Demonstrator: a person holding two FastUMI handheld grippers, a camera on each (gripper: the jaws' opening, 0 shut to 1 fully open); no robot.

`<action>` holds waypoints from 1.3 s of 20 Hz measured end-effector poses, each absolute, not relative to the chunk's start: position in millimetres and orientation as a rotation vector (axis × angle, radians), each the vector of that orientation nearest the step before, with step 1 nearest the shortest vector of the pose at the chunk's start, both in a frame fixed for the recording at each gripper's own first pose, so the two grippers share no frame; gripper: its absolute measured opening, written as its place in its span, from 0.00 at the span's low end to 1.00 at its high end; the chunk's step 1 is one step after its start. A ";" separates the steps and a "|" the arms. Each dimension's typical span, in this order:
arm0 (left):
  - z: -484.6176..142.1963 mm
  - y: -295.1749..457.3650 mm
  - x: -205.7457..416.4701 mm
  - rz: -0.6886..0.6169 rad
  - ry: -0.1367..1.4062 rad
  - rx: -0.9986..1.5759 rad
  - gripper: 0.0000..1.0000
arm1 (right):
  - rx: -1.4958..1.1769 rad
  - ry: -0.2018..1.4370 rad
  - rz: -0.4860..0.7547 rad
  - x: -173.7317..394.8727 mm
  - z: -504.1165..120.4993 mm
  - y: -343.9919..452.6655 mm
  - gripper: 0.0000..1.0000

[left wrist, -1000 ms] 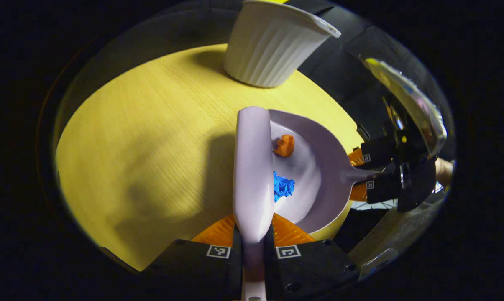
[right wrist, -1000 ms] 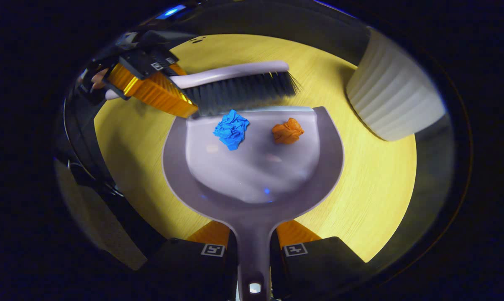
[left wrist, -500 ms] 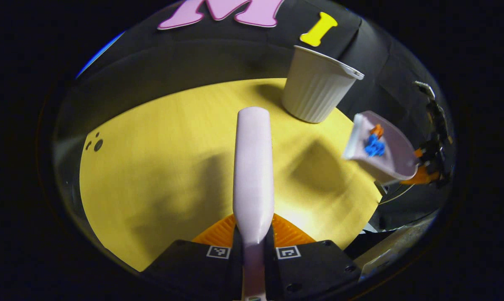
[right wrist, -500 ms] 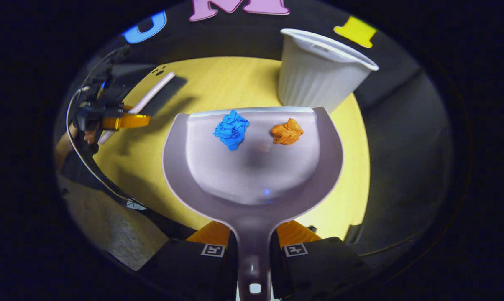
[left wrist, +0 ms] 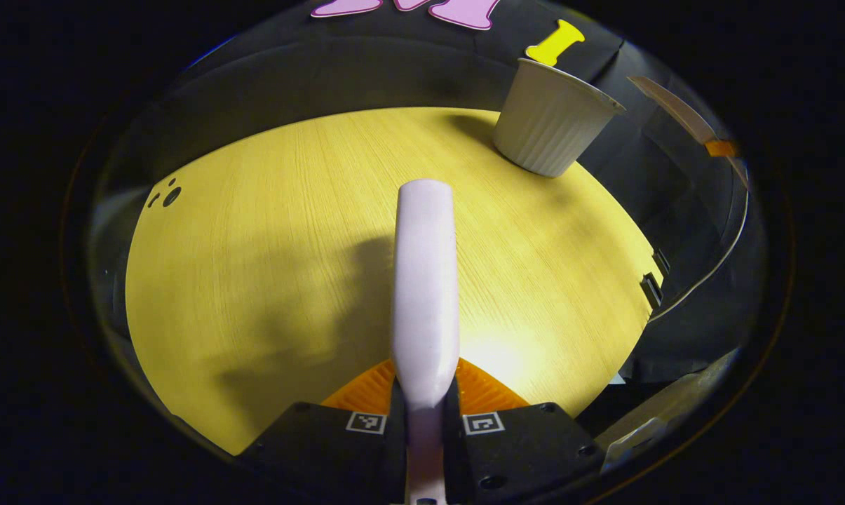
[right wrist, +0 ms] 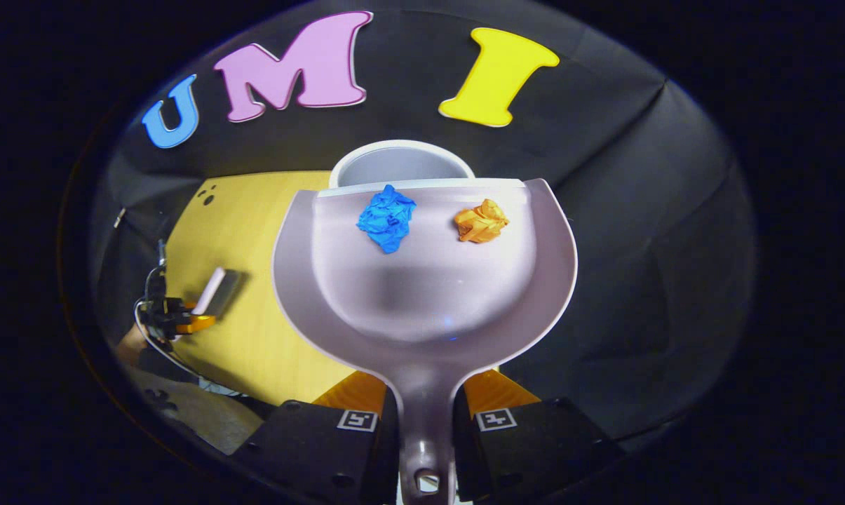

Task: Pick up the small broom and dustpan from the desktop, sweep the trash into the dustpan with the broom, and then empty the trash into the garbage bin.

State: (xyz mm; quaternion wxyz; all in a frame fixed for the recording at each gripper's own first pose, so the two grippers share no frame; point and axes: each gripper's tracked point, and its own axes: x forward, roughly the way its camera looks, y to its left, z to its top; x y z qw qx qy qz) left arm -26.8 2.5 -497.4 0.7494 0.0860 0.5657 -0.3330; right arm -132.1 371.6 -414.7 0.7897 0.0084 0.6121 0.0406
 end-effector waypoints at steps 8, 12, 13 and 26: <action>-492.0 10.4 -35.2 -0.707 1.227 0.161 0.25 | -0.300 1.435 0.109 -122.2 -409.0 358.4 0.35; -492.8 15.2 -40.2 -0.691 1.232 0.149 0.25 | -0.560 1.517 0.186 -100.8 -411.9 344.3 0.35; -492.5 16.5 -41.1 -0.686 1.235 0.145 0.25 | -0.613 1.533 0.207 -96.6 -410.4 345.9 0.31; -495.2 30.4 -39.9 -0.625 1.241 0.130 0.25 | -0.662 1.538 0.283 -94.7 -396.3 355.2 0.35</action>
